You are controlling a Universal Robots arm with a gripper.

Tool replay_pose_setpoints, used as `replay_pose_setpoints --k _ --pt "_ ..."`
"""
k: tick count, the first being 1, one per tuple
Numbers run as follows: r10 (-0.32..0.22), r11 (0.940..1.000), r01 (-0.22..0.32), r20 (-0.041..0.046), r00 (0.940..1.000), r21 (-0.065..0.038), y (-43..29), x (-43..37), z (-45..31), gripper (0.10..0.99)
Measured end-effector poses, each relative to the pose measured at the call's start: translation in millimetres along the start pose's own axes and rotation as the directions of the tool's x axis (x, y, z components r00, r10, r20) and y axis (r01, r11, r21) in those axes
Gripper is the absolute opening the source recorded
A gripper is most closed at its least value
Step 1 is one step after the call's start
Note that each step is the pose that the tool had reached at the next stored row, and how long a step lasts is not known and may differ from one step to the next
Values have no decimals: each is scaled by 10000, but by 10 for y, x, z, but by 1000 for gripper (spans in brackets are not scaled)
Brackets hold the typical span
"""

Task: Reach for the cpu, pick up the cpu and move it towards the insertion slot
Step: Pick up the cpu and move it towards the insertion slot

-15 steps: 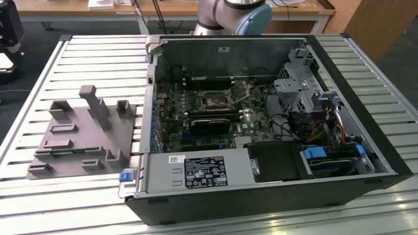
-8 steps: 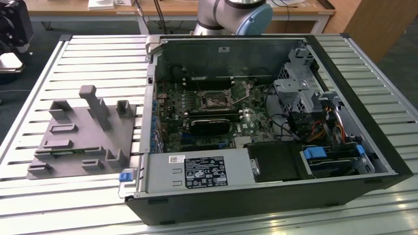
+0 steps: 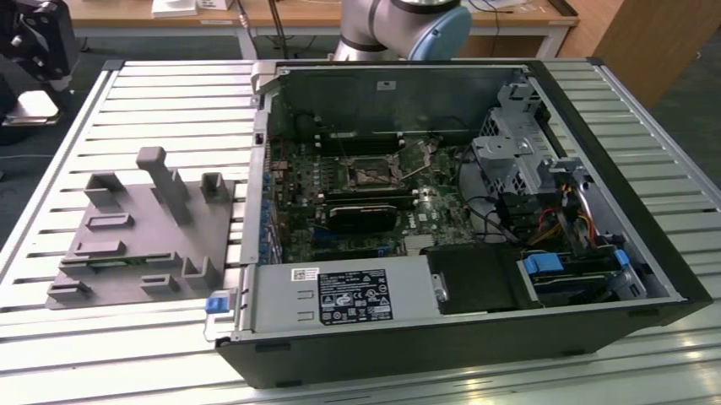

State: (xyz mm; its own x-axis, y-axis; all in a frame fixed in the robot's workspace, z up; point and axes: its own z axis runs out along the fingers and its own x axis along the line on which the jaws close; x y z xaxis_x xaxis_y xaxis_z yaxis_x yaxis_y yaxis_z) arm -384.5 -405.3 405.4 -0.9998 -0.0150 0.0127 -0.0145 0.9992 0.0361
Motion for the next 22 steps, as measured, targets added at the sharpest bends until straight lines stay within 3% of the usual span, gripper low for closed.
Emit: replay_pose_setpoints --k 22 --pt "7 10000 -7 -162 9999 -2 -6 -457 -6 541"
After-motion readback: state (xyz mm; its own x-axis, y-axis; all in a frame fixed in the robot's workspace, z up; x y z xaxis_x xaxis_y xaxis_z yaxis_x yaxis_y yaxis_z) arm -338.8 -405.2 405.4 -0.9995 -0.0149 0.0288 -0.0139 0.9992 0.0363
